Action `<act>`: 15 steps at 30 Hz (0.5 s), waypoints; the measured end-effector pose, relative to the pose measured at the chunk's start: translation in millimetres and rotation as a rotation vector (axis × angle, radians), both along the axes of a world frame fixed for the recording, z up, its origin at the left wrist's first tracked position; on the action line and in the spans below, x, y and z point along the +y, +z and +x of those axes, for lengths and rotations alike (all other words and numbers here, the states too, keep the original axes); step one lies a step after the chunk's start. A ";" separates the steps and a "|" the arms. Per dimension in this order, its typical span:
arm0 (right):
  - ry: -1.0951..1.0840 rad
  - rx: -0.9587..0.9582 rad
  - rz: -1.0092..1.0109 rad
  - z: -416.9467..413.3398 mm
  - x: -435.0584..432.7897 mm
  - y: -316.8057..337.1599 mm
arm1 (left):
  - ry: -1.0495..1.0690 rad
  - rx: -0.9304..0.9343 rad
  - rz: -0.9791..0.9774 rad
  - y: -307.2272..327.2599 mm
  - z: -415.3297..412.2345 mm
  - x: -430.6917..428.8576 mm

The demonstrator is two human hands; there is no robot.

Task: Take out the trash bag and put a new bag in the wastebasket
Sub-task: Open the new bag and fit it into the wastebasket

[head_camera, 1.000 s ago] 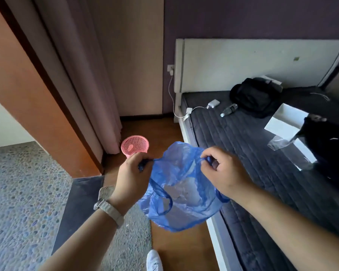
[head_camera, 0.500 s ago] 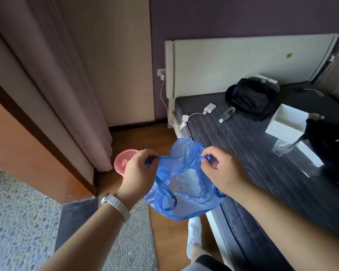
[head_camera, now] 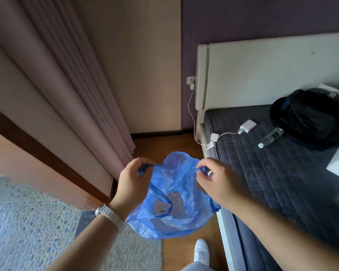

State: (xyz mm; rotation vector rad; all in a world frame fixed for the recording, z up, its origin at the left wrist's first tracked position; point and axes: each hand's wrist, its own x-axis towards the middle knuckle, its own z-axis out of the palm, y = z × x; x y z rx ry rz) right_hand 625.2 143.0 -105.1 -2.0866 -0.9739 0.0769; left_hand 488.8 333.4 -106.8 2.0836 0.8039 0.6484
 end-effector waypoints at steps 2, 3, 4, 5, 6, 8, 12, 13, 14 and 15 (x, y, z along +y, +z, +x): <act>0.072 0.024 -0.015 32.3 15.6 -7.2 | 0.038 0.000 0.002 -0.6 25.7 11.1; 0.102 0.032 -0.029 45.5 24.0 -11.2 | 0.054 0.000 -0.009 -1.8 37.3 15.7; 0.129 0.034 -0.038 57.0 33.1 -15.0 | 0.068 0.001 -0.028 -3.9 47.4 19.8; 0.154 0.036 -0.042 66.1 41.8 -18.1 | 0.079 0.007 -0.045 -6.5 56.4 23.2; 0.179 0.043 -0.045 73.8 51.0 -20.7 | 0.091 0.016 -0.054 -9.9 63.9 26.8; 0.228 0.056 -0.057 86.8 68.4 -25.6 | 0.116 0.031 -0.055 -16.6 76.7 34.8; 0.295 0.064 -0.079 116.8 106.7 -35.0 | 0.170 0.025 -0.116 -30.8 103.4 63.1; 0.297 0.069 -0.086 125.3 117.2 -37.9 | 0.176 0.023 -0.130 -33.0 110.5 71.2; 0.296 0.066 -0.090 134.3 128.1 -41.0 | 0.181 0.020 -0.139 -35.8 117.8 80.0; 0.296 0.061 -0.093 143.2 139.1 -44.0 | 0.182 0.012 -0.144 -39.9 125.2 89.4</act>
